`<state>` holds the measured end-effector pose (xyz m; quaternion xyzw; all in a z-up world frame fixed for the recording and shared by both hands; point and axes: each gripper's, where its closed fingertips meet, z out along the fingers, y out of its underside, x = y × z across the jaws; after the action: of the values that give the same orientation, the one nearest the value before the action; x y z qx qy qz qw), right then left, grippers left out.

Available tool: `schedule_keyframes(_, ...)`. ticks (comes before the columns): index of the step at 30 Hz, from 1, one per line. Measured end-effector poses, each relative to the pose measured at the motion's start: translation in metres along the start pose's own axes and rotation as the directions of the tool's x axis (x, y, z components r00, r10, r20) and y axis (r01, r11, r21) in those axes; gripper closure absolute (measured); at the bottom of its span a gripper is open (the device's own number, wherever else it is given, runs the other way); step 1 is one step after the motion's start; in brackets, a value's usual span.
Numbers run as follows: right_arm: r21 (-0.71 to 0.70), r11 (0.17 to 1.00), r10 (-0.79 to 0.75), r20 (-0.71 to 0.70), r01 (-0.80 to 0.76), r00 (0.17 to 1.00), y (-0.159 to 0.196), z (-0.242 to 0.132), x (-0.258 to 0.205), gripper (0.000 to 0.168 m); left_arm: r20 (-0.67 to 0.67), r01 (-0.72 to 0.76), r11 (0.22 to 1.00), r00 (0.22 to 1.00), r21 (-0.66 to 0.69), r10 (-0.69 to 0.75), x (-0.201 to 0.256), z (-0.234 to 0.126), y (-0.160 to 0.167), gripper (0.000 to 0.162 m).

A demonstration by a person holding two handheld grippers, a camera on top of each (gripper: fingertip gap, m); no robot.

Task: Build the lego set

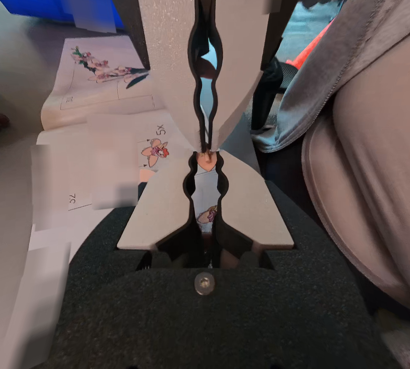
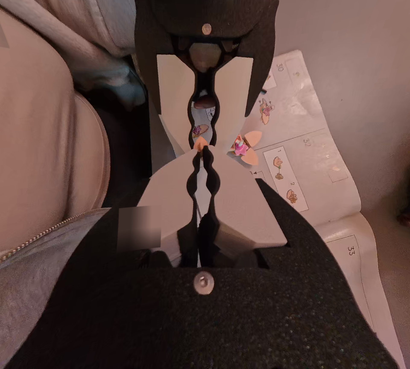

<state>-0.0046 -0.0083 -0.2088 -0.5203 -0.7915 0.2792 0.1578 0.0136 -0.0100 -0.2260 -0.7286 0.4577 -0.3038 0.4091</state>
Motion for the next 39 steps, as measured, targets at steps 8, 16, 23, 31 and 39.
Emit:
schedule_keyframes(8, -0.099, 0.995, 0.002, -0.027, -0.004, 1.0, 0.023, 0.017, 0.002, 0.166, 0.043, -0.011, 0.979, 0.999, -0.204, 0.021, -0.003, 0.014, 0.025, 0.147)
schedule_keyframes(16, -0.059, 0.997, -0.053, -0.048, 0.05, 0.997, 0.024, 0.018, 0.002, 0.165, 0.041, 0.016, 0.976, 0.999, -0.216, -0.008, -0.002, 0.015, 0.027, 0.147)
schedule_keyframes(23, -0.037, 0.99, -0.132, 0.048, 0.134, 0.99, 0.022, 0.011, 0.002, 0.164, 0.033, 0.016, 0.976, 0.999, -0.217, -0.009, -0.001, 0.014, 0.026, 0.147)
schedule_keyframes(31, -0.086, 0.983, -0.158, 0.064, 0.163, 0.985, 0.025, 0.018, 0.001, 0.165, 0.04, 0.016, 0.976, 0.999, -0.218, -0.007, -0.001, 0.015, 0.026, 0.147)
schedule_keyframes(39, -0.152, 0.967, -0.207, -0.008, 0.203, 0.978, 0.029, 0.022, 0.003, 0.165, 0.046, 0.03, 0.976, 0.999, -0.217, -0.02, -0.002, 0.015, 0.026, 0.147)
